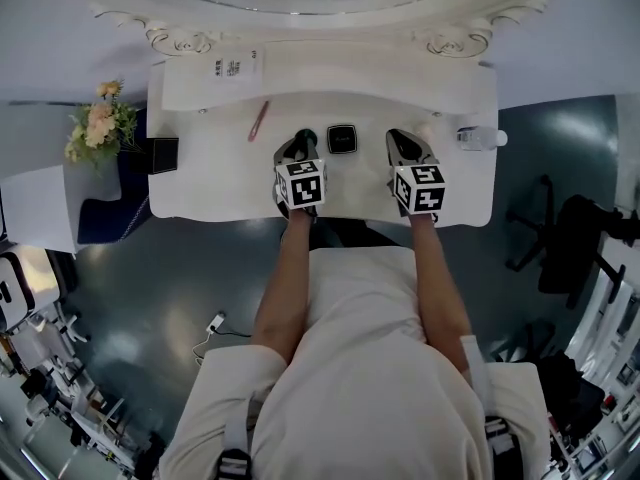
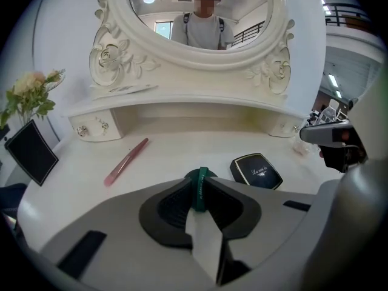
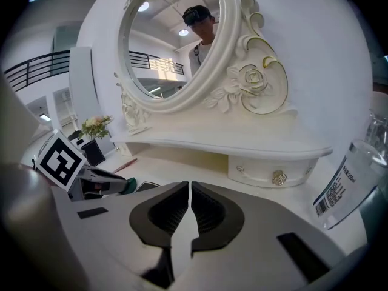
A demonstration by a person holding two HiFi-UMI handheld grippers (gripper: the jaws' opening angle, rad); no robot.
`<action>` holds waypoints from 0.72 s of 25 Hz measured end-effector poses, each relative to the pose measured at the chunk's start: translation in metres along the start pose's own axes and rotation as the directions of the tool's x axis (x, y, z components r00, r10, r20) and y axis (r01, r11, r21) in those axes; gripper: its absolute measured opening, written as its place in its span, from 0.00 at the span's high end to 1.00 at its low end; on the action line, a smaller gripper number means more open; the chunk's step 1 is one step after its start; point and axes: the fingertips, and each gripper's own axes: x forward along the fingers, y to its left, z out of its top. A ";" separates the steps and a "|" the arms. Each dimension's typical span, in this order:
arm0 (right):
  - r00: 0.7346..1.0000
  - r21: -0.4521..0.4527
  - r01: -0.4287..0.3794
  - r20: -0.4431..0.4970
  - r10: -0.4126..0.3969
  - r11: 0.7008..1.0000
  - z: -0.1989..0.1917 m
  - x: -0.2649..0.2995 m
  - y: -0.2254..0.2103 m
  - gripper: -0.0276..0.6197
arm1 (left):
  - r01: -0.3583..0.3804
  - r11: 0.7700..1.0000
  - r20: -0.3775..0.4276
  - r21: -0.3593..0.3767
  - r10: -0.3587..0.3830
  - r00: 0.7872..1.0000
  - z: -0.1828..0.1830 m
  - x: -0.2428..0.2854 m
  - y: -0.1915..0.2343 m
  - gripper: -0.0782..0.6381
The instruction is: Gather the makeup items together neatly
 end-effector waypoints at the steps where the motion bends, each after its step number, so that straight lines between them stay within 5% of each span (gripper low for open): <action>1: 1.000 0.000 0.006 0.000 -0.006 1.000 0.000 0.000 -0.003 0.88 | -0.011 1.000 -0.002 -0.010 0.011 1.000 0.000 0.000 -0.001 0.79; 7: 0.999 -0.013 0.031 -0.023 -0.032 0.999 -0.009 0.001 -0.008 0.88 | -0.058 0.998 0.028 -0.039 0.059 0.998 0.001 -0.005 -0.001 0.79; 18: 0.993 -0.056 0.105 -0.046 -0.108 0.993 -0.016 -0.010 -0.026 0.87 | -0.009 1.000 0.112 0.022 0.007 0.994 0.029 -0.019 -0.027 0.79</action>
